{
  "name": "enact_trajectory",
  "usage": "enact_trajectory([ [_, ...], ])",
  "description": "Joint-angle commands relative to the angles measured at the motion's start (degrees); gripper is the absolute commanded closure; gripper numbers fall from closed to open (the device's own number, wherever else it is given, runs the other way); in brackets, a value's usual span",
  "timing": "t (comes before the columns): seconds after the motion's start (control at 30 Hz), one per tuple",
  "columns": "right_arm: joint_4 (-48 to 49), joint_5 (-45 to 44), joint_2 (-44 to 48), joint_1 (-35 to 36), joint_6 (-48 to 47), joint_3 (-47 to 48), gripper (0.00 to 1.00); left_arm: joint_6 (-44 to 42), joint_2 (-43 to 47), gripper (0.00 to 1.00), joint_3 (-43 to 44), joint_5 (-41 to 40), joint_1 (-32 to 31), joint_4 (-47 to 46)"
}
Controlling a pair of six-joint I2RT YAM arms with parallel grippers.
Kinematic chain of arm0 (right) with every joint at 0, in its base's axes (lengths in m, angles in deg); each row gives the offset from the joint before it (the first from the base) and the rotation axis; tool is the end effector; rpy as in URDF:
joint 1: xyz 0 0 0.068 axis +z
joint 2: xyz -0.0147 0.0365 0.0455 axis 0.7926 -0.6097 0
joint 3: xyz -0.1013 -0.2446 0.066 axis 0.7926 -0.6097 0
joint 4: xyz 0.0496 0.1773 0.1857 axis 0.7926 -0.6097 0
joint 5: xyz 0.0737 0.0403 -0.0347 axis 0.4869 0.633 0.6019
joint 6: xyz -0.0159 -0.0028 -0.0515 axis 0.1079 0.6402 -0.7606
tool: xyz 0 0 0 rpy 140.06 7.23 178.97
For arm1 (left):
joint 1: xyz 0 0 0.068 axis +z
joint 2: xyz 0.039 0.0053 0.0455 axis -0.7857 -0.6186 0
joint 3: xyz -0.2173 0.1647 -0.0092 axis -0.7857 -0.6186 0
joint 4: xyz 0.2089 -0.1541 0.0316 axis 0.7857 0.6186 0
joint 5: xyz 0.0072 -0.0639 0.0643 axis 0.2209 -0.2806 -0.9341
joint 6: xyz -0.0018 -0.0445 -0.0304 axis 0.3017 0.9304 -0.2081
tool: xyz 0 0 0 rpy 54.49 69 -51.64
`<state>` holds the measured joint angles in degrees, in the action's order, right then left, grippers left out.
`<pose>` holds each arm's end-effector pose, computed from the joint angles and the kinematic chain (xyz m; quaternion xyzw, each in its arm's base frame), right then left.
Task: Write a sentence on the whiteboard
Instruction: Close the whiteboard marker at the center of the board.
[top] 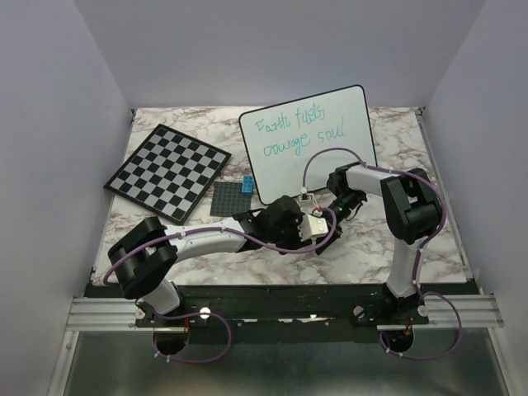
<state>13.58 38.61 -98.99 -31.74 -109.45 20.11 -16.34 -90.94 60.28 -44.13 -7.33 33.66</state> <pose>0.2662 0.1323 0.1414 0.4178 -0.7546 -0.4995 0.0811 0.1618 -0.2829 0.2021 0.5882 0.7015 -0.2196 0.3372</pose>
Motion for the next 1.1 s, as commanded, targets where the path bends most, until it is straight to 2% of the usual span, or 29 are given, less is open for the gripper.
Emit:
enact_trajectory([
  [0.0, -1.21, 2.0, 0.35, 0.49, -1.67, 1.3, 0.99, -0.36, -4.2, 0.59, 4.86, 4.1, -0.48, 2.34],
  [0.1, -0.86, 1.83, 0.36, 0.41, -1.32, 1.3, 0.99, 0.42, -7.02, 1.0, 8.99, 5.42, -0.48, 6.56],
  [0.27, -0.77, 1.74, 0.0, 0.76, -0.97, 1.38, 0.99, 1.04, -7.56, 1.0, 12.34, 6.92, -0.48, 5.43],
  [0.7, -1.21, 2.26, 0.36, 1.46, -1.15, 1.65, 0.99, -0.89, -12.74, 1.0, 30.0, 12.98, -1.62, 2.44],
  [0.83, -0.86, 1.74, 0.97, 1.46, -0.54, 1.39, 0.99, -0.45, -12.83, 1.0, 30.37, 11.24, -1.8, 1.82],
  [0.9, 0.89, -0.7, 2.46, 0.68, 1.3, 0.77, 0.99, -0.8, -10.91, 1.0, 27.14, 9.74, -1.8, 1.82],
  [0.97, 3.35, -2.65, 4.13, -0.29, 3.07, -0.37, 0.99, -0.45, -8.71, 0.91, 23.97, 6.67, -1.71, 1.12],
  [1.0, 4.14, -4.31, 5.79, -1.25, 3.51, -0.72, 0.99, 0.33, -6.0, 0.8, 20.56, 5.79, -1.8, 0.77],
  [1.07, 5.2, -5.73, 7.64, -1.96, 3.6, -1.34, 0.99, 1.3, -2.91, 0.69, 16.76, 3.68, -1.8, -0.81],
])
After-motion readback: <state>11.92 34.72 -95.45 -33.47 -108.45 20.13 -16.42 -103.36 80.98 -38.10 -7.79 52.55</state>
